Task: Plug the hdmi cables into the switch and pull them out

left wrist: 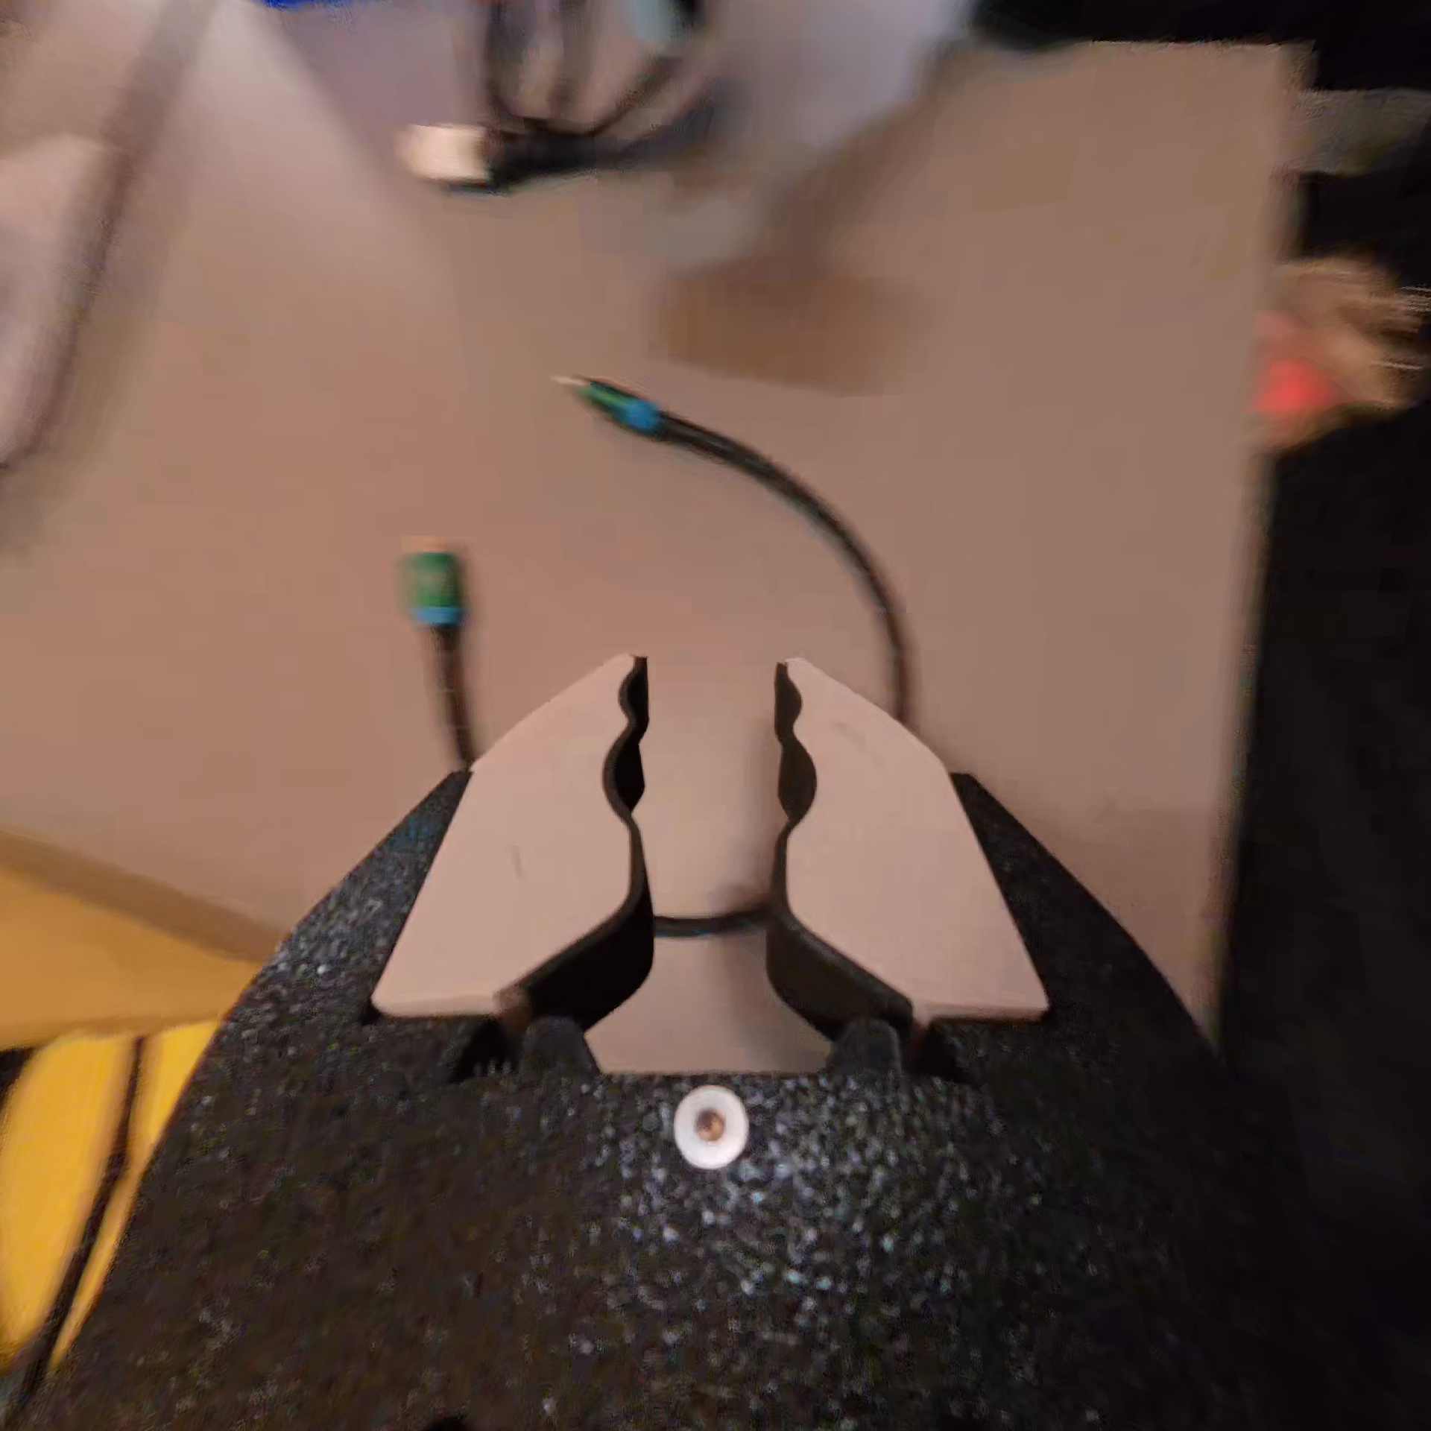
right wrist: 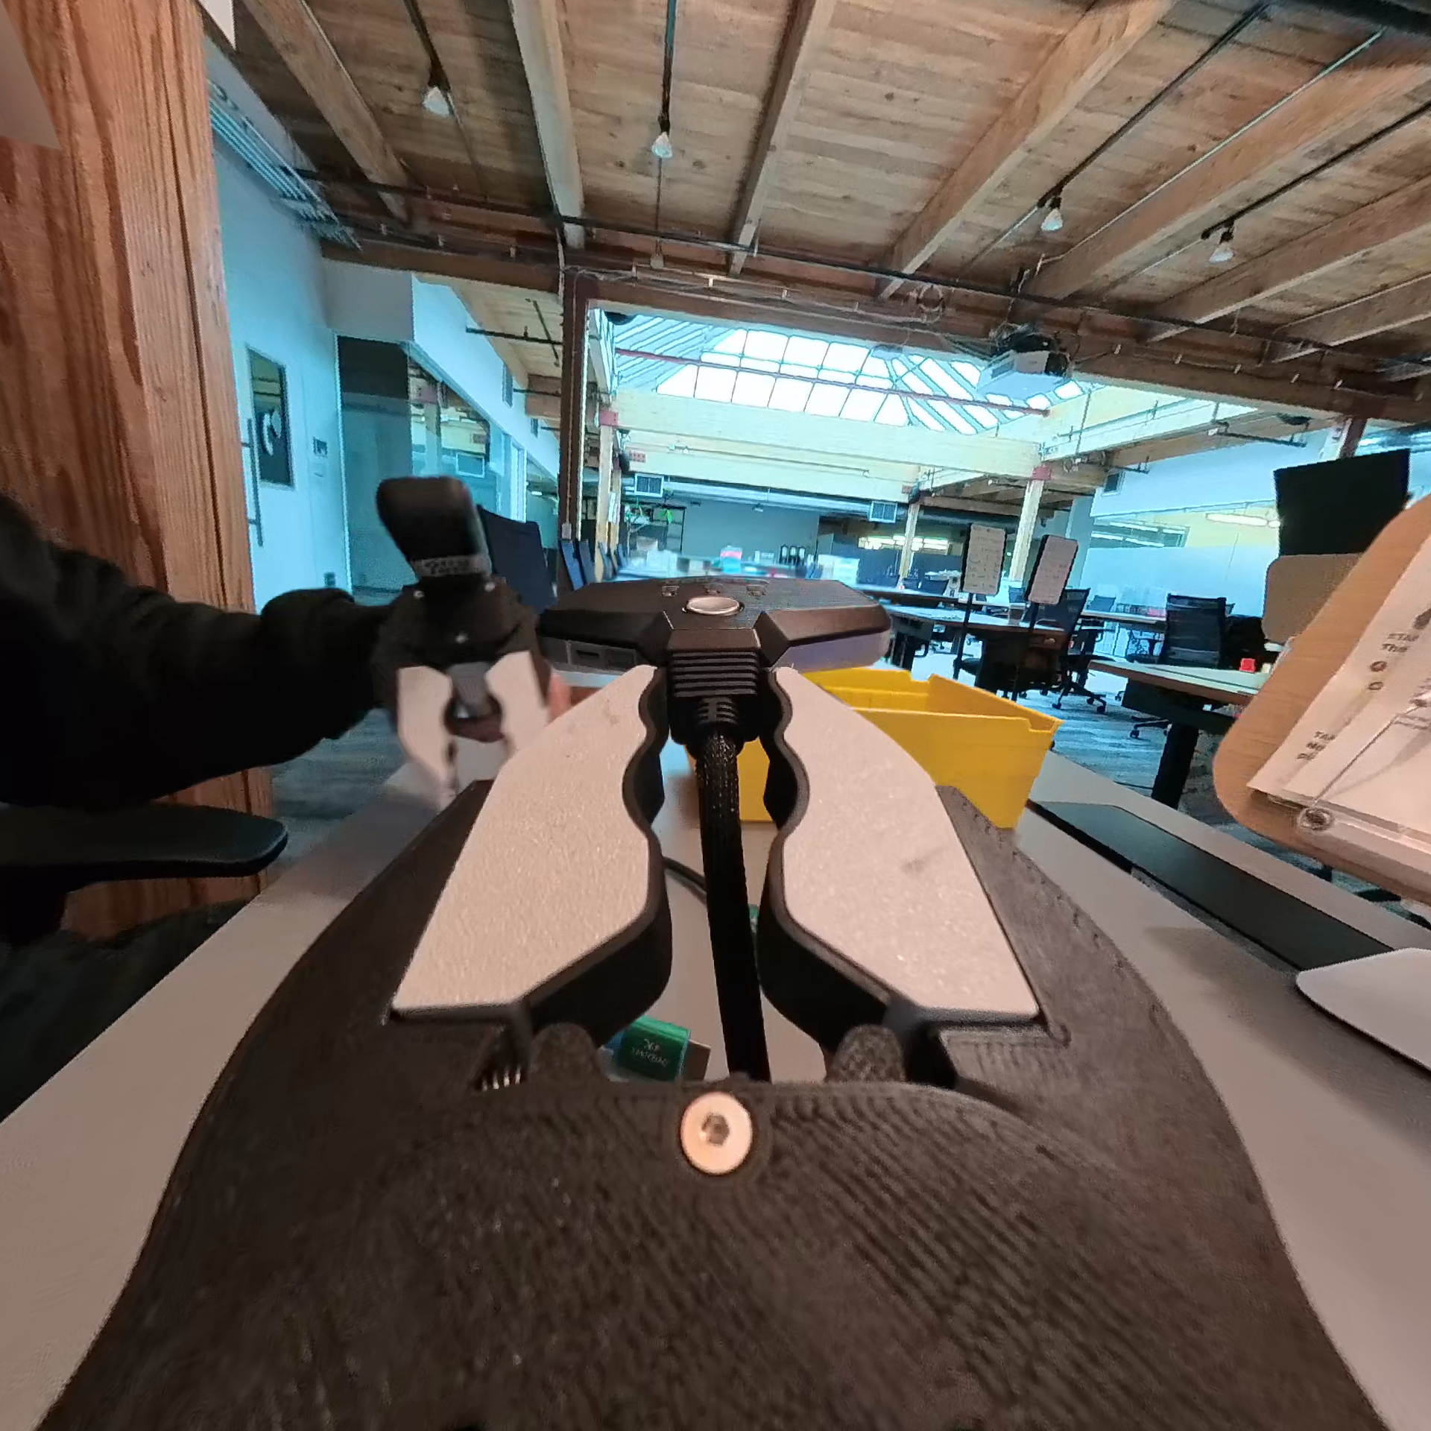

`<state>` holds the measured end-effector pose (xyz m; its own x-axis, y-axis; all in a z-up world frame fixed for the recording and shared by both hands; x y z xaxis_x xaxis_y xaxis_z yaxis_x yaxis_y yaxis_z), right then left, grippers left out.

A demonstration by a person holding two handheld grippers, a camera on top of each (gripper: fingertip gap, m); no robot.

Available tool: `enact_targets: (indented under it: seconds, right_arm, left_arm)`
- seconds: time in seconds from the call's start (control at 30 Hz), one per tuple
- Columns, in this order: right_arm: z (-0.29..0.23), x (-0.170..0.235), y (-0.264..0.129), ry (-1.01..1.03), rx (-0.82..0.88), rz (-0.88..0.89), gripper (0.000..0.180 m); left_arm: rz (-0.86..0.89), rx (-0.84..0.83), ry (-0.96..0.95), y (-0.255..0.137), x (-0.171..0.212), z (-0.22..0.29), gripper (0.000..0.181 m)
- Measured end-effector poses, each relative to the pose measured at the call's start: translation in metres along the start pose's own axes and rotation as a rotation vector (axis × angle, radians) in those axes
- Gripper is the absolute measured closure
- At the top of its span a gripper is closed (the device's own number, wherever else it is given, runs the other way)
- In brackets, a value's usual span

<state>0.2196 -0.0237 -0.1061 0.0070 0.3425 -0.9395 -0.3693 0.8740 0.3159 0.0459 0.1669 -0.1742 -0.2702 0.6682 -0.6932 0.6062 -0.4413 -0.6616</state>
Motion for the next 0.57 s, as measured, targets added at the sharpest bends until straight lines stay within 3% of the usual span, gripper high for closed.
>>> enact_targets:
  seconds: [0.07,0.2,0.37,0.57]
  right_arm:
    - [-0.001,0.005,0.004,0.003,-0.014,-0.027,0.157]
    - [-0.003,0.011,0.007,0.013,-0.032,-0.050,0.157]
    - [-0.006,0.013,0.004,0.040,-0.084,-0.037,0.157]
    - [-0.015,0.011,0.002,0.068,-0.190,-0.002,0.157]
  left_arm:
    - [-0.021,-0.237,-0.007,0.017,-0.004,-0.031,0.149]
    - [-0.089,-0.399,0.035,0.056,-0.004,-0.069,0.147]
    - [-0.183,-0.292,0.055,0.090,0.012,-0.085,0.143]
    - [-0.184,-0.218,-0.007,0.094,0.018,-0.087,0.155]
Point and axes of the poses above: each gripper's, where its closed fingertips meet, y out along the fingers, x out of its underside, z = x × y across the jaws, the point moved 5 cm from there along -y, back along the fingers, and after that the axes turned 7 degrees about -x, right-handed, at the moved point
